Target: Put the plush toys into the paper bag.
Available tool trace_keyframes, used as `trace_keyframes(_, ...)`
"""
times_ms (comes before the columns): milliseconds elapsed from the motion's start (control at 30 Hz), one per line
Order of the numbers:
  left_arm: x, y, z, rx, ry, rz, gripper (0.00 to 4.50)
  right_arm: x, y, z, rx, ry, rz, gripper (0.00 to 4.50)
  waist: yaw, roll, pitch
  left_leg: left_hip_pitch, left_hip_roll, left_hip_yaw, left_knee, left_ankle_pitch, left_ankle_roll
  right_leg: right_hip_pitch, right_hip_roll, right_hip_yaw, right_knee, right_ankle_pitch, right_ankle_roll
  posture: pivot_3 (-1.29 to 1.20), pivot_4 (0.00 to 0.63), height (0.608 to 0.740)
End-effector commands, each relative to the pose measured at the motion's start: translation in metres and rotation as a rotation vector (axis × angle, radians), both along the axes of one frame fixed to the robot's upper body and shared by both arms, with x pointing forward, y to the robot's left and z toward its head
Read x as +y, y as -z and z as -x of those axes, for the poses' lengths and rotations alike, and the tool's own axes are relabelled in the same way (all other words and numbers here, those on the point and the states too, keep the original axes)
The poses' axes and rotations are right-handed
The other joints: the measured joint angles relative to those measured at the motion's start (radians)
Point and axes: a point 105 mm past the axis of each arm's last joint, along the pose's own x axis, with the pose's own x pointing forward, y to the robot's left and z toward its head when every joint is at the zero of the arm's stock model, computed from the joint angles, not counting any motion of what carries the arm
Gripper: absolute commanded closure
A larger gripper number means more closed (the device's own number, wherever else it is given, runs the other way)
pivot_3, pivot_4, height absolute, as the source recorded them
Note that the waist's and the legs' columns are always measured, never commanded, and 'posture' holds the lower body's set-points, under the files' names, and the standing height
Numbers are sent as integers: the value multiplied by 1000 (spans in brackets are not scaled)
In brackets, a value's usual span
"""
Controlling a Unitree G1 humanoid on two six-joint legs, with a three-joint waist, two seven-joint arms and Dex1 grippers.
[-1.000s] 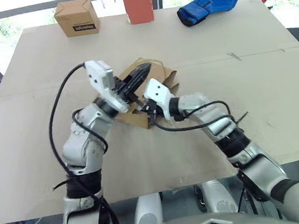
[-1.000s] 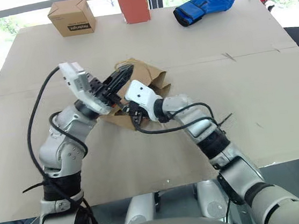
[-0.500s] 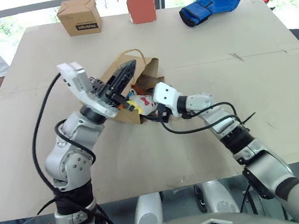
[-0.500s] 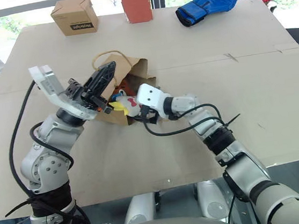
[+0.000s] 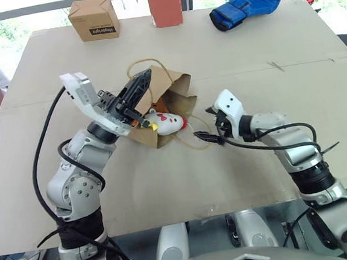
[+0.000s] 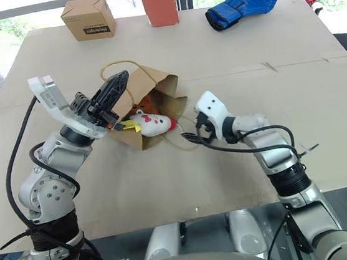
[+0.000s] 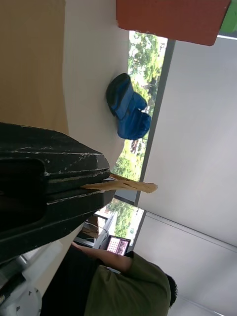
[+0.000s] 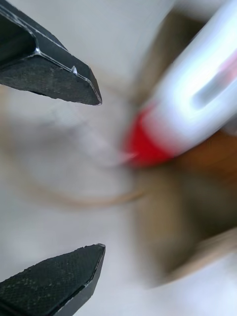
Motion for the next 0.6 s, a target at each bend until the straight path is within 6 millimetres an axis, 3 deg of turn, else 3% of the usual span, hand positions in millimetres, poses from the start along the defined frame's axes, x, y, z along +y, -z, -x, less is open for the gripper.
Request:
trace_keyframes(33, 9, -11, 3, -51, -7, 20, 4500, -1, -10, 4, 70, 38, -83, 141, -3, 0, 0, 0, 0, 0, 0, 0, 0, 0, 0, 0, 0, 0, 0, 0, 150, 740)
trace_keyframes(167, 13, -17, 1, -61, -15, 41, 4500, -2, 1, 4, 222, 71, -168, 141, -1, 0, 0, -1, 0, 0, -1, 0, 0, 0, 0, 0, -1, 0, 0, 0, 150, 740)
trace_keyframes(300, 19, -26, -1, -74, -27, 82, 4500, 25, 5, 11, 323, -56, -236, 141, -5, 0, 0, 0, 0, 0, 0, 0, 0, 0, 0, 0, -1, 0, 0, 0, 150, 740)
trace_keyframes(433, 21, -29, -1, -78, -31, 87, 4500, 39, 9, 9, 370, -103, -256, 141, -8, -1, -1, 1, 0, 0, 0, 0, 0, 0, 1, 1, 0, 0, 0, 0, 150, 740)
trace_keyframes(533, 20, -29, -1, -81, -32, 86, 4500, 48, 8, 10, 394, -157, -287, 961, -8, -1, -1, 1, 0, 0, -1, 0, 0, 0, 1, 1, 0, 0, 0, 0, 150, 740)
trace_keyframes(600, 20, -30, 0, -85, -36, 87, 4500, 52, 4, 11, 399, -185, -325, 1942, -7, -1, -1, 0, 0, 0, -1, 0, 0, 0, 1, 1, 0, 0, 0, 0, 150, 740)
